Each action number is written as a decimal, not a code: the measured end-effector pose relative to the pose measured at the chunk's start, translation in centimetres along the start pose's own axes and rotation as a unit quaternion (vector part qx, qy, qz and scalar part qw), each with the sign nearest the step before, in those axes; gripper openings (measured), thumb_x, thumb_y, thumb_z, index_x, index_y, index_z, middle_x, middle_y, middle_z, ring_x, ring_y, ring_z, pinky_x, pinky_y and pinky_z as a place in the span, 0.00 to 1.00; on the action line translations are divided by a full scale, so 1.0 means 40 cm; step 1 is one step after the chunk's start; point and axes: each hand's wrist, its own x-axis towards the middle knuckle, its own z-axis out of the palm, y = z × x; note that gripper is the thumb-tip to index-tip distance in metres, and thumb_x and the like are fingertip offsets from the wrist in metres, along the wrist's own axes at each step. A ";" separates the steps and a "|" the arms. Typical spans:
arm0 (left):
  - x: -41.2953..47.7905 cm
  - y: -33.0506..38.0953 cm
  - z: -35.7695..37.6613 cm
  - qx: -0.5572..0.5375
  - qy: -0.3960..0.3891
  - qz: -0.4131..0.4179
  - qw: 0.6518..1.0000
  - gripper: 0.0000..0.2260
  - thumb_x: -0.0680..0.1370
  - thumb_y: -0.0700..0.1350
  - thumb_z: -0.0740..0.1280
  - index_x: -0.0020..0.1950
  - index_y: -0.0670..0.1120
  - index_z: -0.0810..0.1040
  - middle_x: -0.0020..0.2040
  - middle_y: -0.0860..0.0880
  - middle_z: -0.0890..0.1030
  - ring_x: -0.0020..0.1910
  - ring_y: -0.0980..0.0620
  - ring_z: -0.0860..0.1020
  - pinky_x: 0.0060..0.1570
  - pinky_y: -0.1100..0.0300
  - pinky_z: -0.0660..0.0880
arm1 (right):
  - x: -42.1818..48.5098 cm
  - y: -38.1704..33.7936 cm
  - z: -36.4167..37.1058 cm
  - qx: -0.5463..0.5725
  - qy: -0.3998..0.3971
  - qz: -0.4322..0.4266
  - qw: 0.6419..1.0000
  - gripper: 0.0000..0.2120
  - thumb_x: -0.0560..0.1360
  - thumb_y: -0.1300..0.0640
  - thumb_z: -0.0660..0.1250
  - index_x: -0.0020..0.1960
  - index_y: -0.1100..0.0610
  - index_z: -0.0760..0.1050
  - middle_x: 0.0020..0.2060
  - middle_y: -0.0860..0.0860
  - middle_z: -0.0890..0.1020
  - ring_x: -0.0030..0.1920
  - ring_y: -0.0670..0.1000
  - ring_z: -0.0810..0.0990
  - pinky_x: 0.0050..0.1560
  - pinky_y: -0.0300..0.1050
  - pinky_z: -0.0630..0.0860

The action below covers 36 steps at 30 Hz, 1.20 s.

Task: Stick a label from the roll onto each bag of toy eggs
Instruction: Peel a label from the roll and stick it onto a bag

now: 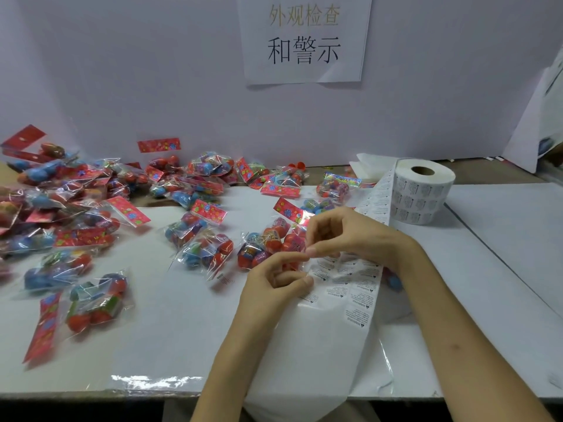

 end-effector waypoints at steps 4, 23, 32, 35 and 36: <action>0.002 0.001 0.002 -0.003 0.000 0.002 1.000 0.13 0.72 0.39 0.77 0.53 0.54 0.86 0.40 0.42 0.87 0.38 0.55 0.82 0.43 0.68 0.76 | -0.006 -0.009 0.004 -0.044 -0.032 0.018 0.998 0.08 0.71 0.57 0.79 0.42 0.58 0.81 0.34 0.50 0.79 0.35 0.46 0.76 0.36 0.35 0.73; 0.009 0.001 0.005 0.052 0.010 0.039 0.998 0.16 0.70 0.33 0.75 0.49 0.54 0.85 0.41 0.46 0.87 0.43 0.50 0.86 0.43 0.64 0.79 | -0.005 0.007 0.014 -0.121 -0.086 0.095 0.984 0.05 0.70 0.62 0.76 0.43 0.58 0.81 0.38 0.61 0.81 0.38 0.52 0.77 0.42 0.45 0.75; 0.005 0.006 0.007 0.058 0.018 0.040 0.997 0.19 0.72 0.28 0.74 0.47 0.53 0.85 0.42 0.50 0.87 0.43 0.55 0.85 0.42 0.66 0.79 | -0.004 0.015 0.006 -0.120 -0.037 0.084 0.988 0.05 0.71 0.63 0.71 0.44 0.56 0.83 0.38 0.55 0.84 0.40 0.54 0.81 0.46 0.43 0.80; 0.005 0.005 0.006 0.050 0.018 0.032 0.998 0.18 0.72 0.29 0.74 0.47 0.53 0.86 0.43 0.49 0.87 0.44 0.54 0.85 0.42 0.66 0.79 | -0.006 0.014 0.005 -0.118 -0.036 0.081 0.989 0.02 0.74 0.60 0.73 0.43 0.54 0.83 0.36 0.53 0.84 0.38 0.51 0.81 0.43 0.40 0.79; 0.005 0.005 0.006 0.047 0.018 0.031 0.998 0.18 0.72 0.29 0.74 0.47 0.53 0.86 0.43 0.49 0.87 0.44 0.53 0.85 0.43 0.65 0.80 | -0.008 0.012 0.007 -0.119 -0.043 0.082 0.989 0.03 0.74 0.57 0.75 0.42 0.54 0.83 0.35 0.53 0.83 0.37 0.50 0.80 0.42 0.39 0.78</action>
